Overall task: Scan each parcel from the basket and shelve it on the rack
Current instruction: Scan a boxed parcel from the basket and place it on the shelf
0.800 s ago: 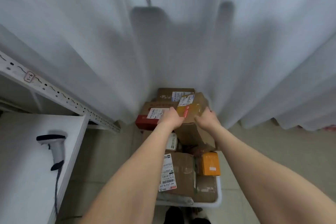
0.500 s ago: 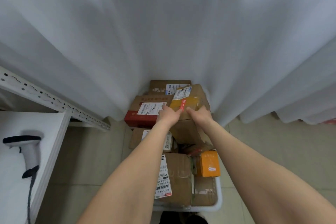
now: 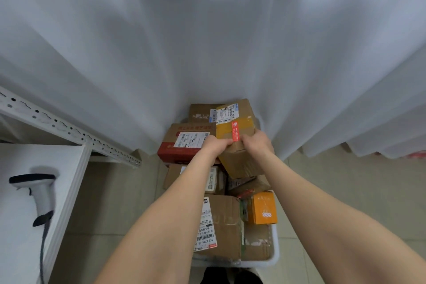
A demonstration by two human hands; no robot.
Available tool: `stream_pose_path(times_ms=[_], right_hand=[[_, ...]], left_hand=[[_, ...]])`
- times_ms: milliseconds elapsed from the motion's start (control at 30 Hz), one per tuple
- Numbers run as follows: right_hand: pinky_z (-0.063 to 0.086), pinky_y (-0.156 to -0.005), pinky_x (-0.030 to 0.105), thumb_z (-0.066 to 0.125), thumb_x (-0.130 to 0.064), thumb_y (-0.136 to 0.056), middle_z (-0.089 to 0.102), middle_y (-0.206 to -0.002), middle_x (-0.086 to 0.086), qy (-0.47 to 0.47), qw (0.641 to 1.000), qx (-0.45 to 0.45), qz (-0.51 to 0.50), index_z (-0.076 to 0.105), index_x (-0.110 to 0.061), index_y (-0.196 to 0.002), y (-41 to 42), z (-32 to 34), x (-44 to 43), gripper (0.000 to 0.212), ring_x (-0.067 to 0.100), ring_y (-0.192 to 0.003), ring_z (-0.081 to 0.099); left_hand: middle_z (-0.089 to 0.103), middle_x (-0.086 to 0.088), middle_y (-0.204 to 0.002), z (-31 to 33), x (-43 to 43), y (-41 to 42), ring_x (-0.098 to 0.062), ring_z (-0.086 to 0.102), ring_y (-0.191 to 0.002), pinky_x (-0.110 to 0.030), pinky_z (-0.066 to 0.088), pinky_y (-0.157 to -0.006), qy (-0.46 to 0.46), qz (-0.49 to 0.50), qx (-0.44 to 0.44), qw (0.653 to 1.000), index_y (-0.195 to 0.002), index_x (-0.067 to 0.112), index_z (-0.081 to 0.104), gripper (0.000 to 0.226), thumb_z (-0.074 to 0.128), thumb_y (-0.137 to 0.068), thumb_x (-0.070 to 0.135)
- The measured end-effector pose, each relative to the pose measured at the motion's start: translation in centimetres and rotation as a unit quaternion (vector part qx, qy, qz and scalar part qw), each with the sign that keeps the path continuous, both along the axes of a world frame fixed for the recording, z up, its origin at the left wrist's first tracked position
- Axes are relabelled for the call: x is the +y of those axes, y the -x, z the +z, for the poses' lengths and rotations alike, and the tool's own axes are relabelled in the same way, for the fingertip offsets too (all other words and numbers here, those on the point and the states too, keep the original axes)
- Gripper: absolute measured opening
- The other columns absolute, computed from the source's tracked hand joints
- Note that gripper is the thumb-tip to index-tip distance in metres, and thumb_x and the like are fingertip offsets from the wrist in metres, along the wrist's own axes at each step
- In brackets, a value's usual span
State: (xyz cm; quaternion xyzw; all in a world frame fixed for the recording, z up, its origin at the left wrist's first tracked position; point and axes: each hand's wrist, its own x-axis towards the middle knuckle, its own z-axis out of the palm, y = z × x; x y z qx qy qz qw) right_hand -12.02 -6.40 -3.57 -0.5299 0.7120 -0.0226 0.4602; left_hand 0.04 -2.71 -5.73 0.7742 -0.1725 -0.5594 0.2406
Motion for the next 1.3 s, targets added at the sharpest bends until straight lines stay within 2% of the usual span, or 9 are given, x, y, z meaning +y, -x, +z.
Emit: stream_pose_path(times_ms=[167, 333, 500, 667, 833, 933, 1000, 1167, 1300], right_hand=[[0.052, -0.089, 0.041, 0.051, -0.044, -0.095, 0.065, -0.117, 0.006, 0.04, 0.999, 0.014, -0.015, 0.057, -0.019, -0.125, -0.1, 4.2, 0.0, 0.04, 0.029, -0.102, 0.062], [0.051, -0.094, 0.041, 0.055, -0.047, -0.091, 0.06, -0.124, 0.008, 0.053, 0.998, 0.022, -0.001, 0.054, -0.014, -0.129, -0.6, 9.1, 0.4, 0.05, 0.029, -0.109, 0.059], [0.048, -0.095, 0.042, 0.057, -0.05, -0.089, 0.055, -0.133, 0.007, 0.087, 0.995, 0.015, 0.052, 0.044, -0.02, -0.14, -2.1, 14.4, 1.9, 0.06, 0.03, -0.116, 0.057], [0.047, -0.097, 0.045, 0.064, -0.055, -0.082, 0.045, -0.139, 0.006, 0.109, 0.985, -0.015, 0.131, 0.037, -0.021, -0.144, -4.7, 19.1, 3.1, 0.076, 0.031, -0.122, 0.051], [0.04, -0.106, 0.05, 0.071, -0.074, -0.063, 0.039, -0.146, 0.005, 0.179, 0.951, 0.046, 0.247, 0.02, -0.024, -0.152, -7.3, 23.0, 4.7, 0.114, 0.033, -0.132, 0.037], [0.027, -0.114, 0.054, 0.076, -0.076, -0.052, 0.03, -0.152, 0.008, 0.202, 0.923, 0.089, 0.314, 0.005, -0.022, -0.154, -8.8, 25.0, 5.7, 0.136, 0.036, -0.14, 0.027], [0.017, -0.116, 0.058, 0.077, -0.078, -0.046, 0.025, -0.154, 0.011, 0.218, 0.908, 0.106, 0.341, -0.001, -0.018, -0.155, -9.6, 26.2, 6.4, 0.146, 0.036, -0.143, 0.021], [0.006, -0.113, 0.067, 0.074, -0.083, -0.043, 0.02, -0.154, 0.015, 0.262, 0.872, 0.13, 0.393, -0.011, -0.016, -0.154, -11.5, 28.9, 8.7, 0.154, 0.036, -0.146, 0.013], [0.007, -0.11, 0.071, 0.072, -0.084, -0.045, 0.02, -0.151, 0.017, 0.283, 0.85, 0.14, 0.422, -0.013, -0.022, -0.154, -12.7, 30.4, 10.3, 0.151, 0.039, -0.144, 0.016]], left_hand=[[0.063, -0.006, -0.114, 4.1, 0.1, 0.0, -0.023, 0.062, -0.102, -0.04, 0.052, -0.091, 0.037, 0.024, 0.025, 0.999, -0.117, 0.014, 0.052, 0.043, 0.071, -0.083, 0.034], [0.06, -0.002, -0.097, 9.5, 1.3, -0.8, -0.016, 0.06, -0.087, -0.03, 0.052, -0.072, 0.065, 0.062, 0.02, 0.996, -0.097, 0.018, 0.049, 0.027, 0.071, -0.084, 0.029], [0.06, -0.008, -0.119, 14.9, 3.1, -2.6, -0.026, 0.058, -0.109, -0.041, 0.051, -0.092, 0.065, 0.101, -0.017, 0.993, -0.121, 0.009, 0.052, 0.046, 0.067, -0.086, 0.034], [0.063, -0.011, -0.099, 19.9, 5.3, -4.6, -0.028, 0.064, -0.091, -0.042, 0.057, -0.078, 0.086, 0.151, -0.027, 0.984, -0.088, 0.013, 0.051, 0.015, 0.064, -0.088, 0.021], [0.064, -0.011, -0.108, 25.5, 7.7, -5.6, -0.031, 0.064, -0.095, -0.035, 0.058, -0.056, 0.11, 0.171, 0.004, 0.979, -0.111, 0.019, 0.058, 0.027, 0.064, -0.087, 0.028], [0.063, -0.009, -0.113, 28.1, 8.9, -6.5, -0.033, 0.062, -0.104, -0.041, 0.06, -0.069, 0.127, 0.196, 0.0, 0.972, -0.118, 0.022, 0.058, 0.038, 0.068, -0.084, 0.035], [0.062, -0.009, -0.115, 29.3, 9.7, -7.1, -0.034, 0.061, -0.106, -0.044, 0.059, -0.078, 0.13, 0.205, -0.008, 0.97, -0.116, 0.024, 0.057, 0.037, 0.068, -0.083, 0.036], [0.065, -0.002, -0.091, 31.7, 11.9, -8.2, -0.023, 0.063, -0.083, -0.034, 0.059, -0.06, 0.163, 0.221, -0.023, 0.961, -0.089, 0.027, 0.057, 0.016, 0.069, -0.082, 0.036], [0.066, -0.002, -0.089, 33.5, 13.5, -8.9, -0.023, 0.064, -0.082, -0.032, 0.058, -0.061, 0.181, 0.22, -0.034, 0.958, -0.09, 0.027, 0.057, 0.015, 0.066, -0.084, 0.036]])
